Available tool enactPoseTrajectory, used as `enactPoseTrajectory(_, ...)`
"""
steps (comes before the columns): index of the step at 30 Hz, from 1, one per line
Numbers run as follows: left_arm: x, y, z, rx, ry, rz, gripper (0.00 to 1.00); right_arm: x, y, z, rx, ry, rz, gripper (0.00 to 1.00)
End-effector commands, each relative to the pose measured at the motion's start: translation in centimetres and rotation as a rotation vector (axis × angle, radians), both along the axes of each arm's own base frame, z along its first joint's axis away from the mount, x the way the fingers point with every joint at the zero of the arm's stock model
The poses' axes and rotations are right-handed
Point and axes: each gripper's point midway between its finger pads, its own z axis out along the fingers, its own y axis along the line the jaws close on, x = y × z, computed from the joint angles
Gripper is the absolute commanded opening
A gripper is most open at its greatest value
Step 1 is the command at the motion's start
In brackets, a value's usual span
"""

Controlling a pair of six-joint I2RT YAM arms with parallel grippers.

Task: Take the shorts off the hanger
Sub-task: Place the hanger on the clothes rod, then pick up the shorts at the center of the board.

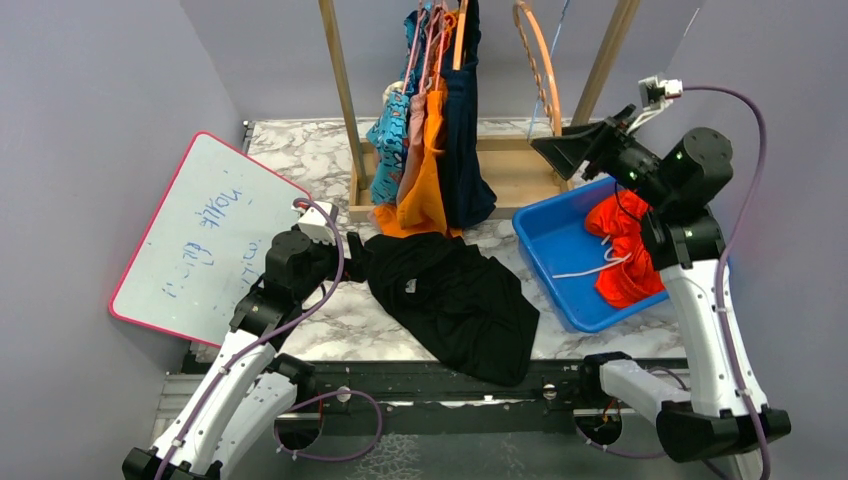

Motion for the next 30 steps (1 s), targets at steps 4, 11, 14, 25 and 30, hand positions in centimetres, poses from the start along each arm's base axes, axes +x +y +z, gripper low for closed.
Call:
enactPoseTrajectory(4, 0.2, -0.1, 1.7, -0.014, -0.050, -0.004, 0.91, -3.8, -0.9, -4.8, -0.052, 0.112, -0.030, 0.76)
enactPoseTrajectory(11, 0.2, -0.2, 1.7, -0.016, -0.049, -0.009, 0.92, -4.2, -2.4, -7.0, -0.075, 0.157, -0.129, 0.77)
enactPoseTrajectory(14, 0.2, -0.1, 1.7, -0.015, -0.050, -0.005, 0.92, -5.4, -1.4, -8.9, -0.076, 0.203, -0.045, 0.77)
enactPoseTrajectory(25, 0.4, -0.3, 1.0, -0.005, -0.020, -0.011, 0.92, -10.2, 1.8, -20.3, -0.023, 0.435, 0.269, 0.77)
enactPoseTrajectory(30, 0.5, -0.1, 0.9, 0.000, -0.017, -0.001, 0.92, -10.8, 3.3, -24.2, -0.116, 0.517, 0.283, 0.80)
